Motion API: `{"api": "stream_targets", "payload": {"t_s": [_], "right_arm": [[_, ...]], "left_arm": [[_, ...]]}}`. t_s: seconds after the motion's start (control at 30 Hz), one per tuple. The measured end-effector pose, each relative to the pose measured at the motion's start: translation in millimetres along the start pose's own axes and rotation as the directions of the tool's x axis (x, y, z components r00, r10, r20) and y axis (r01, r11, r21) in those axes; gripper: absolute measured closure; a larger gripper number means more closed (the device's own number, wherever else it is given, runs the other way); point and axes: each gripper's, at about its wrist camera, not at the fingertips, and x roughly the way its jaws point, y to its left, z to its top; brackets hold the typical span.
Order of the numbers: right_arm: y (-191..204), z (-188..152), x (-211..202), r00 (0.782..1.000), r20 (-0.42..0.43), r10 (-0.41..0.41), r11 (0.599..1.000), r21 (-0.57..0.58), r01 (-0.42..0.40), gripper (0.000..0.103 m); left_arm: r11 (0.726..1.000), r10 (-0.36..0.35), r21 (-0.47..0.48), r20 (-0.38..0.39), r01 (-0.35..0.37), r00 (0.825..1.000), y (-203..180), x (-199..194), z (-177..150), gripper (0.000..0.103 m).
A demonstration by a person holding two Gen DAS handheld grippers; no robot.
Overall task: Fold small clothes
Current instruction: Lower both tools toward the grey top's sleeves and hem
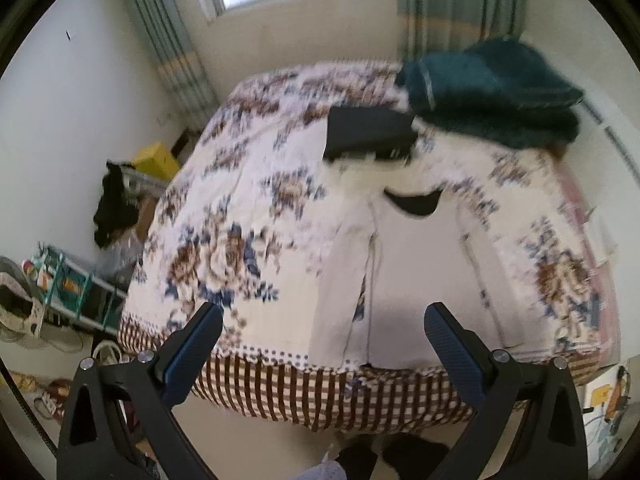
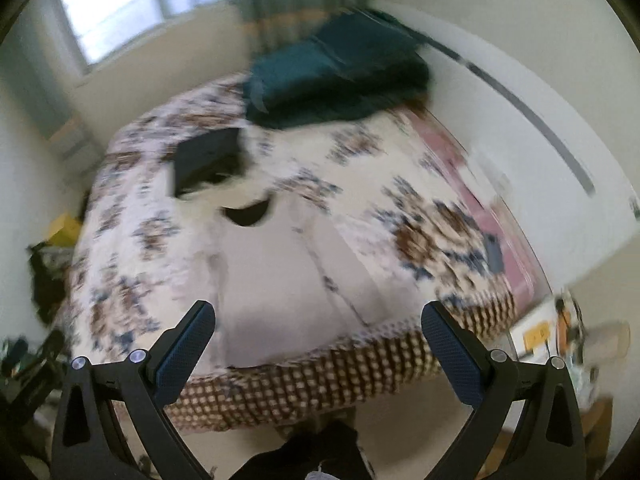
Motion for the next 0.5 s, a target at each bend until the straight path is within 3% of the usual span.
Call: {"api": "stream_targets", "payload": {"t_s": [0.13,0.27,0.4,0.5], "right_arm": [[-66,1,88,0.994,-0.103,-0.022,0.996,0.082,0.03,0.0],[-140,-1,201,0.983,-0.18,0.034,0.989,0.15,-0.007,0.0],[-199,-6,338,0.955,-0.277,0.102,0.981,0.185,-0.051,0.0],[-224,-20,430,0.918,-0.359,0.166,0.969,0.234,-0.083,0.001]], "left_arm": [[0.998,0.056,-0.03,-0.107,-0.059,0.993,-10,62,-17,0.0],[0.994,0.092,-0.04,-0.202,-0.102,0.975,-17,111,-25,0.0],[0.979,0.183,-0.041,-0.235,-0.198,0.954,-33,154,-30,0.0],[0.965,0.233,-0.058,-0.254,-0.255,0.939,-45,192,-35,0.0]]}}
